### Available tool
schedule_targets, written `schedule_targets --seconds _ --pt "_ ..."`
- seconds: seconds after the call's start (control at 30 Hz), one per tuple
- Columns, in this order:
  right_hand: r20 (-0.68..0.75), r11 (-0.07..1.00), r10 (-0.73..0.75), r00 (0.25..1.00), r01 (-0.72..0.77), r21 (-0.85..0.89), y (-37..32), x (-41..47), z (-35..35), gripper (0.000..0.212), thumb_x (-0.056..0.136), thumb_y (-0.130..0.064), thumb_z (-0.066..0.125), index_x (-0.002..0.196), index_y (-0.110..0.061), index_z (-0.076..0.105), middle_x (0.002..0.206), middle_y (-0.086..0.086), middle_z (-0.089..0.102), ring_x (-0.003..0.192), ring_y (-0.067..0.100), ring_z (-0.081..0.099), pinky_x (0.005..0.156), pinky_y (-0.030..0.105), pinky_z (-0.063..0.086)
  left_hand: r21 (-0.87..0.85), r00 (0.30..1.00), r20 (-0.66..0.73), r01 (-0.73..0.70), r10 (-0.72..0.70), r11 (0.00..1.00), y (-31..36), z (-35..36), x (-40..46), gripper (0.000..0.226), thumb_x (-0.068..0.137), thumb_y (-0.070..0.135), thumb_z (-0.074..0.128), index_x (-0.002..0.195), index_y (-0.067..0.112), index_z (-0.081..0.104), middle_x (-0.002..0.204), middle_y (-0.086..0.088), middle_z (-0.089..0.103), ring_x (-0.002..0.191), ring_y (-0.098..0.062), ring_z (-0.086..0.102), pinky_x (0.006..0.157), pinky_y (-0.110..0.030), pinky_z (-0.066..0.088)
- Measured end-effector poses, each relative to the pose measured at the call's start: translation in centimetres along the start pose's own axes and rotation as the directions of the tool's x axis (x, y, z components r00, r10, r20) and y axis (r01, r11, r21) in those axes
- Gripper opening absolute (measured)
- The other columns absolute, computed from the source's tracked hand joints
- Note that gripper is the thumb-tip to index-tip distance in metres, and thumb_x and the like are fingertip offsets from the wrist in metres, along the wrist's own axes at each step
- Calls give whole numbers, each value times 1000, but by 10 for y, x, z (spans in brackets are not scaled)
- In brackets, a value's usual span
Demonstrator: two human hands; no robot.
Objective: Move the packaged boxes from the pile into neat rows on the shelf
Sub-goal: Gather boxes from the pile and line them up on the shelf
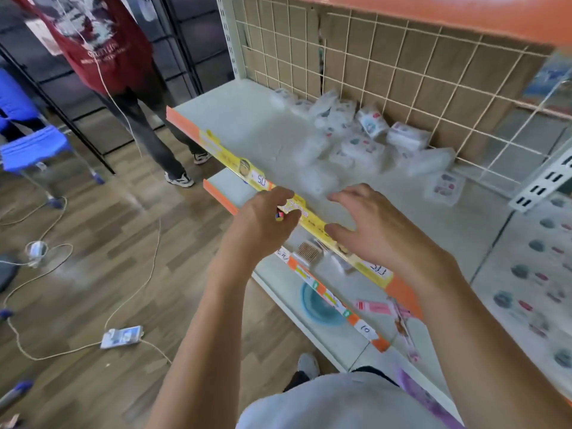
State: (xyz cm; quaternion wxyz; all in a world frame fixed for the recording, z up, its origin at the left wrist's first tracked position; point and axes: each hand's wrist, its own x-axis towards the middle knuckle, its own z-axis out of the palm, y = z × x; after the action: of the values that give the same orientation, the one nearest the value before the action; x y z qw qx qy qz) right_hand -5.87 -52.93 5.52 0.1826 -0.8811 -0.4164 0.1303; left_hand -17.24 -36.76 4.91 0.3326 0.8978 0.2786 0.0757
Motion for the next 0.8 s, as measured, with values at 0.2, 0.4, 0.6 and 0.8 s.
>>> schedule_targets --seconds 0.2,0.4,0.6,0.8 --pt "22 997 76 997 -77 11 -5 55 6 57 93 -37 64 145 -21 47 143 6 45 131 28 45 109 35 38 -30 998 62 7 -5 1000 -23 -8 61 39 95 32 63 134 27 58 127 4 61 115 -12 57 89 -20 38" --pt "-12 974 219 976 -217 70 -7 98 21 61 90 -37 65 145 -16 48 141 10 47 130 32 47 109 40 38 -21 982 157 -106 108 994 -38 -10 127 42 94 30 64 135 24 58 126 1 61 119 -13 56 85 -16 35" --pt "-93 904 421 902 -411 116 -20 130 47 66 91 -30 65 150 -16 39 144 11 45 131 32 42 108 32 30 11 929 257 -280 268 960 -47 -15 198 44 94 30 63 138 22 56 130 -6 58 121 -23 55 99 -27 39" --pt "-221 819 573 789 -550 161 -32 150 74 66 81 -28 77 140 -14 53 137 11 47 122 36 42 103 34 31 -60 865 319 -389 387 919 -52 -14 242 51 93 31 66 141 19 52 135 -11 52 125 -28 54 104 -31 40"
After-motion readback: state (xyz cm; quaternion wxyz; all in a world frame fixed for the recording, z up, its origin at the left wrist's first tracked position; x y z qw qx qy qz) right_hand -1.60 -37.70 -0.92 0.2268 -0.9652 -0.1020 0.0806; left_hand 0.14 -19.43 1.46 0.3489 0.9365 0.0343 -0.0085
